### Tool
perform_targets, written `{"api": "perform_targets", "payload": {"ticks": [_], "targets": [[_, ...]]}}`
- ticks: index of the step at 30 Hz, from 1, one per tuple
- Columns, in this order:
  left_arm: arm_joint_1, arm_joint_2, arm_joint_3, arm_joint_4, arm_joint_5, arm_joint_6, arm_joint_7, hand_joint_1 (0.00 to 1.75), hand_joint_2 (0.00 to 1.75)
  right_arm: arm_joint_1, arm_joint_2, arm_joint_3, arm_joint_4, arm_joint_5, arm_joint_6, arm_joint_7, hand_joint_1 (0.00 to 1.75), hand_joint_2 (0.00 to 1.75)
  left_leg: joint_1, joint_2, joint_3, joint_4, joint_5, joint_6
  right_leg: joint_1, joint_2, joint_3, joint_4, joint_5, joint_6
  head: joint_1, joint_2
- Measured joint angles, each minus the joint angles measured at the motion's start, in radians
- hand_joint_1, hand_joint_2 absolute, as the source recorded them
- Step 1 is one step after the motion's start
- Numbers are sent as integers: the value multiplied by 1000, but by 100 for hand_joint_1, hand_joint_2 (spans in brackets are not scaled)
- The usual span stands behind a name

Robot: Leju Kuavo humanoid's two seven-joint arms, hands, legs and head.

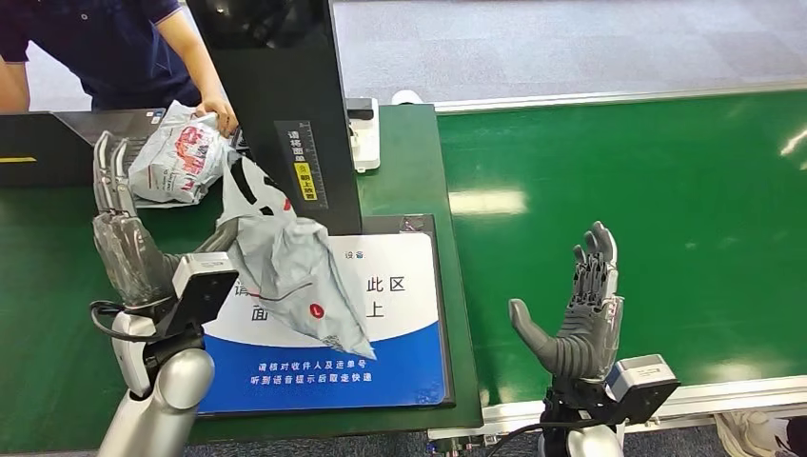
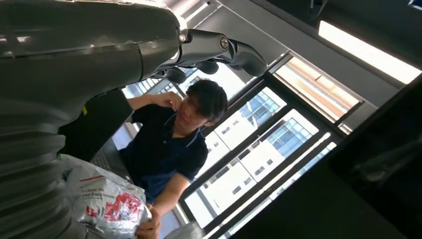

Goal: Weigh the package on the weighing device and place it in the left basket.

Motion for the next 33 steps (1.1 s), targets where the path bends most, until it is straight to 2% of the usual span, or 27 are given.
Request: {"api": "perform_targets", "payload": {"ticks": [4, 9, 15, 18, 20, 27, 33], "targets": [[3, 1, -19, -21, 20, -3, -14, 0, 175, 1, 0, -2, 0, 0, 1, 0, 0, 175, 0, 0, 0, 0, 0, 0, 0, 0, 0, 0, 0, 0, 0, 0], [41, 2, -46, -53, 179, -56, -134, 0, 175, 3, 0, -3, 0, 5, 18, 4, 0, 175, 0, 0, 1, 0, 0, 0, 0, 0, 0, 1, 0, 0, 0, 0], [143, -14, -70, -108, 377, -195, -255, 0, 175, 20, -1, -4, 3, 49, 51, 30, 0, 175, 0, 0, 0, 0, 0, 0, 0, 0, 0, 0, -1, 1, 0, 0], [172, -34, -71, -119, 403, -273, -266, 0, 175, 21, -2, 3, 15, 127, 64, 64, 0, 175, 0, 0, 0, 0, -1, 1, 0, 0, 0, 0, -1, 1, 0, 0], [188, -50, -70, -119, 400, -293, -270, 0, 175, 21, -3, 14, 25, 183, 70, 81, 0, 175, 0, 0, 0, 0, -1, 1, 0, 0, 0, 0, -1, 1, 0, 0], [210, -84, -35, -119, 341, -273, -260, 0, 175, 21, -3, 37, 54, 226, 67, 91, 0, 175, 0, 0, 0, 0, -1, 0, 0, 0, 0, 0, -1, 1, 0, 0], [210, -93, 13, -119, 319, -259, -248, 0, 175, 21, -3, 42, 67, 229, 68, 91, 0, 175, 0, 0, 0, 0, 0, 0, 0, 0, 0, 0, -1, 1, 0, 0]]}}
